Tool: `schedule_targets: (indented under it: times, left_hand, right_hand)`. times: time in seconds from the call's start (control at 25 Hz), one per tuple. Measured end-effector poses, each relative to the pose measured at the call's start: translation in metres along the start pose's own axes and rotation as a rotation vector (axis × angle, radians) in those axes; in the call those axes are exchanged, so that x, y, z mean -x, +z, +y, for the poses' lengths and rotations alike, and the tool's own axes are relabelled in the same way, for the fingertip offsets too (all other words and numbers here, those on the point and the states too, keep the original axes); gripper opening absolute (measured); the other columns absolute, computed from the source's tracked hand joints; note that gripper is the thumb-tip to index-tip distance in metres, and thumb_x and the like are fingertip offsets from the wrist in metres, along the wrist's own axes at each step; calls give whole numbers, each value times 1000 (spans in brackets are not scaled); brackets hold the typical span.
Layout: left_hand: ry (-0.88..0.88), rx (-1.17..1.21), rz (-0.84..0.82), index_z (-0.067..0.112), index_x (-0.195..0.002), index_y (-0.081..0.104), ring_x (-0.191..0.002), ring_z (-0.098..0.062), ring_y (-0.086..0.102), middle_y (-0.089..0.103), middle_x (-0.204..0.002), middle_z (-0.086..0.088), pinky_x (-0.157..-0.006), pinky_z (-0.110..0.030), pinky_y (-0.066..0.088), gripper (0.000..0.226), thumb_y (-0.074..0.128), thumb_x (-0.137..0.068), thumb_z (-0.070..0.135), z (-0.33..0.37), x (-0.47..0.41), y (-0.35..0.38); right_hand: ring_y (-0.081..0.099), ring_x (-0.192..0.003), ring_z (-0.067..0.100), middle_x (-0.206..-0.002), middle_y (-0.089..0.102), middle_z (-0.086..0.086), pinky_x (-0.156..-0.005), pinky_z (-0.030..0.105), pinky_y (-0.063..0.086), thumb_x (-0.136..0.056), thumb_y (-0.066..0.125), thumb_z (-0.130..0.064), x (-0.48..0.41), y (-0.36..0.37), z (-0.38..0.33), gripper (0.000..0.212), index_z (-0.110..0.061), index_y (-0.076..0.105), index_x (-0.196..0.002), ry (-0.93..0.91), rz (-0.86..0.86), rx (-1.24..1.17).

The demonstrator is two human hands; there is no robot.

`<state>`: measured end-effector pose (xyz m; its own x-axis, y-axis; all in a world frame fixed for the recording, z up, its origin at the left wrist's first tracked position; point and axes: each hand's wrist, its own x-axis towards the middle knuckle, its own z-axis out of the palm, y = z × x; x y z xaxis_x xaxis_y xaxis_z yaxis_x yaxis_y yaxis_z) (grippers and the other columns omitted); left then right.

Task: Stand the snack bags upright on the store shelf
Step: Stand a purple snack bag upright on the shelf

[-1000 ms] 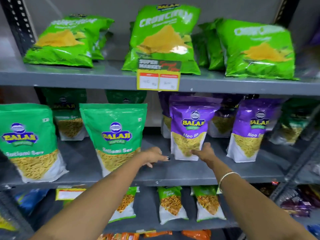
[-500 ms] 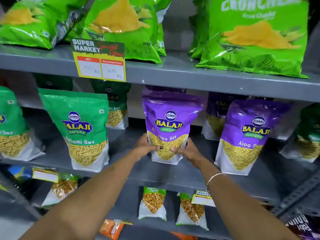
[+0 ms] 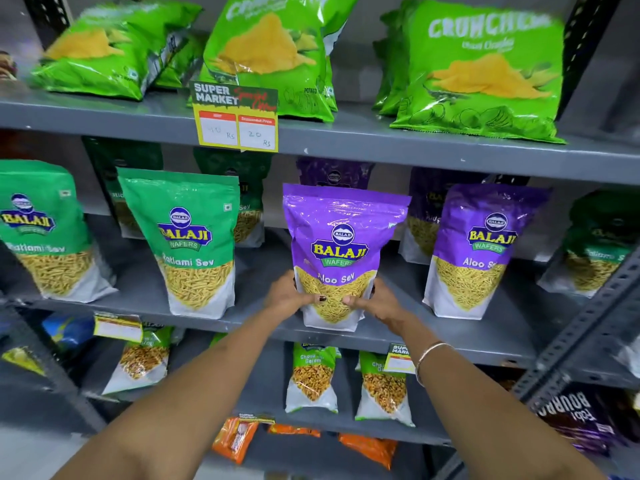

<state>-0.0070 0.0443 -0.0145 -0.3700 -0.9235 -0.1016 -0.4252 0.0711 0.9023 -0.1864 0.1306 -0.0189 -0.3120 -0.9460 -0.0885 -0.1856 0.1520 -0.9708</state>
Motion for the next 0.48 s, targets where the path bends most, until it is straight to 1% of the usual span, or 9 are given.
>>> schedule_targets:
  times: [0.08, 0.16, 0.2, 0.28, 0.36, 0.4, 0.48]
  left_hand:
    - [-7, -14, -1, 10, -113, 59, -107, -26, 64, 68, -118, -10, -95, -37, 51, 68, 86, -52, 24, 1, 5, -1]
    - [-9, -37, 1, 14, -113, 58, -110, -27, 63, 67, -120, -9, -97, -43, 50, 76, 83, -45, 35, 2, 8, -1]
    - [-11, -48, 0, 16, -114, 58, -111, -27, 62, 67, -121, -8, -98, -44, 49, 78, 82, -44, 38, 2, 8, -1]
    - [-15, -71, -2, 17, -115, 57, -113, -27, 61, 67, -122, -7, -99, -45, 48, 76, 81, -46, 40, -2, 7, 0]
    - [-22, -64, -11, 15, -118, 54, -116, -28, 59, 65, -124, -8, -100, -45, 46, 73, 83, -54, 34, -3, 7, 1]
    - [-22, -50, -23, 14, -120, 51, -119, -28, 57, 62, -127, -8, -101, -46, 45, 77, 83, -53, 34, -2, 7, 1]
    - [-11, -52, -6, 14, -126, 42, -128, -28, 49, 53, -135, -8, -107, -48, 38, 93, 83, -48, 42, 1, 11, 3]
  right_hand:
    - [58, -110, 25, -124, 60, 15, -95, 36, 51, -72, 73, 2, 4, 1, -3, 61, -1, 45, -125, -3, -14, -18]
    - [58, -106, 24, -119, 60, 13, -84, 24, 55, -73, 70, 6, 8, 2, -6, 53, -6, 45, -119, -17, -32, -19]
    - [57, -105, 23, -118, 59, 11, -84, 24, 54, -74, 70, 6, 9, 2, -7, 54, -7, 45, -120, -14, -33, -20]
    - [57, -109, 23, -122, 59, 11, -96, 36, 49, -72, 74, -1, 6, 2, -4, 61, -5, 43, -125, 6, -20, -3]
    - [58, -115, 26, -126, 61, 12, -104, 45, 44, -64, 81, -16, 6, 3, -3, 73, -6, 45, -126, 33, -15, 27]
    - [57, -117, 27, -127, 60, 11, -105, 46, 44, -61, 82, -22, 6, 2, -2, 77, -6, 44, -127, 46, -7, 45]
    - [50, -124, 26, -133, 52, 9, -107, 42, 41, -66, 81, -22, 10, -2, -5, 84, -4, 35, -134, 82, 21, 65]
